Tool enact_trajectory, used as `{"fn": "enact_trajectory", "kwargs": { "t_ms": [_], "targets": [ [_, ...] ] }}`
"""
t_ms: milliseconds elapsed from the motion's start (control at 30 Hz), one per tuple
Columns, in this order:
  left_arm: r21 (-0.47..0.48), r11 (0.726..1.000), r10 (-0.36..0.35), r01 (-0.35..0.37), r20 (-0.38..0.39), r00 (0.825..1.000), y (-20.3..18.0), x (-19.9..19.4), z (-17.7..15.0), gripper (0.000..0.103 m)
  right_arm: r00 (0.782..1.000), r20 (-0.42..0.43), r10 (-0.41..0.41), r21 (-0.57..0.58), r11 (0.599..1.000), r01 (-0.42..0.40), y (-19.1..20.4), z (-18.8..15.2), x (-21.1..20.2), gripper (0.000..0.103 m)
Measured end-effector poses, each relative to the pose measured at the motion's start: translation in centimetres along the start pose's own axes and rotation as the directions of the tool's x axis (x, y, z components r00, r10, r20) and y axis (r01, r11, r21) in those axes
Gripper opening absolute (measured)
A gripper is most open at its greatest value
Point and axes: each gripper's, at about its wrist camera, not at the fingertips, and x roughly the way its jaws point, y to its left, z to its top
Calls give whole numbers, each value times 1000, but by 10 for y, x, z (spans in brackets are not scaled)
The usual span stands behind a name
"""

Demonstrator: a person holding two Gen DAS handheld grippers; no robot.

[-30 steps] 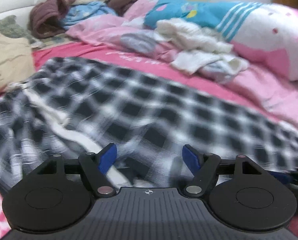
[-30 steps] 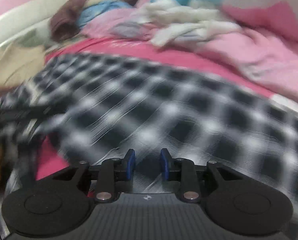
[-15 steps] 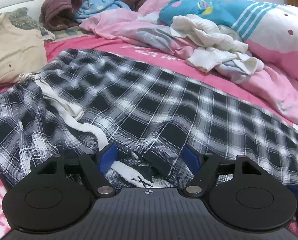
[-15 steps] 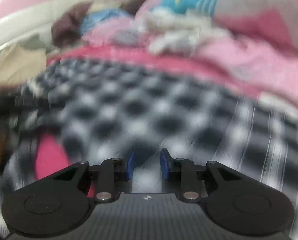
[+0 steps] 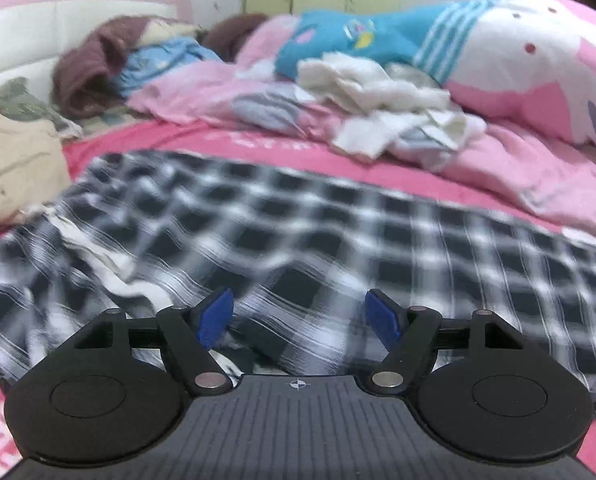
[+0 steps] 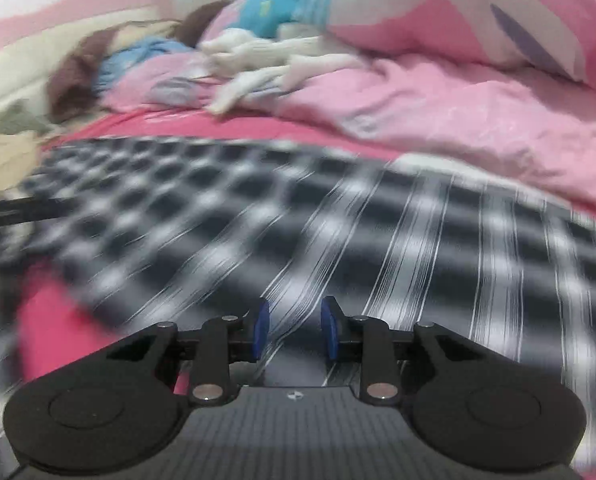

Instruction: Fold clothes

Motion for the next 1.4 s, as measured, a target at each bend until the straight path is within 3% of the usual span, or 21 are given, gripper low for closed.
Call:
{"fn": "enact_trajectory", "kwargs": {
  "t_ms": [67, 200, 300, 400, 533, 667, 733, 767, 833, 867, 967, 1000, 1100, 1300, 1400],
  "targets": [
    [6, 1000, -5, 5, -20, 1000, -1, 4, 0, 73, 1000, 2, -6, -25, 1000, 6, -2, 2, -15, 33],
    [3, 1000, -6, 6, -38, 999, -1, 5, -4, 73, 982, 101, -161, 114, 982, 149, -49, 24, -20, 33],
    [-7, 1000, -6, 6, -48, 999, 1, 6, -5, 73, 962, 76, -262, 160, 955, 248, -86, 4, -23, 33],
    [-22, 1000, -6, 5, -57, 998, 3, 7, -5, 73, 963, 83, -256, 255, 940, 227, -113, -32, -56, 32],
    [-24, 1000, -4, 2, -71, 997, 2, 10, -6, 73, 934, 93, -344, 379, 880, 287, -141, -46, -99, 33],
    [-23, 1000, -5, 3, -70, 998, 3, 10, -7, 74, 918, 121, -377, 486, 829, 277, -171, -33, -97, 34],
    [-34, 999, -9, 7, -73, 997, 5, 11, -7, 74, 909, 48, -414, 529, 783, 328, -183, -39, -86, 35],
    [-39, 999, -12, 9, -75, 997, 6, 11, -7, 74, 896, 12, -444, 541, 756, 367, -188, -44, -83, 31],
    [-48, 999, -13, 10, -76, 997, 7, 11, -7, 75, 876, 38, -482, 581, 723, 373, -192, -63, -100, 29],
    [-51, 999, -14, 10, -77, 997, 8, 11, -7, 75, 850, 28, -526, 596, 691, 408, -190, -70, -113, 31],
    [-57, 998, -12, 7, -76, 997, 8, 10, -6, 75, 729, -31, -684, 519, 612, 597, -170, -84, -159, 33],
    [-62, 998, -14, 9, -74, 997, 8, 9, -5, 75, 698, -27, -715, 493, 598, 632, -160, -86, -175, 33],
    [-80, 996, -32, 27, -63, 998, 10, 2, -3, 75, 639, 52, -768, 445, 590, 673, -122, -85, -229, 33],
    [-108, 985, -132, 132, 1, 991, 13, -34, 2, 75, 587, 347, -732, 337, 681, 650, -10, -64, -312, 43],
    [-98, 973, -207, 209, 38, 978, 16, -61, 5, 75, 593, 472, -652, 241, 743, 625, 45, -54, -335, 43]
  ]
}}
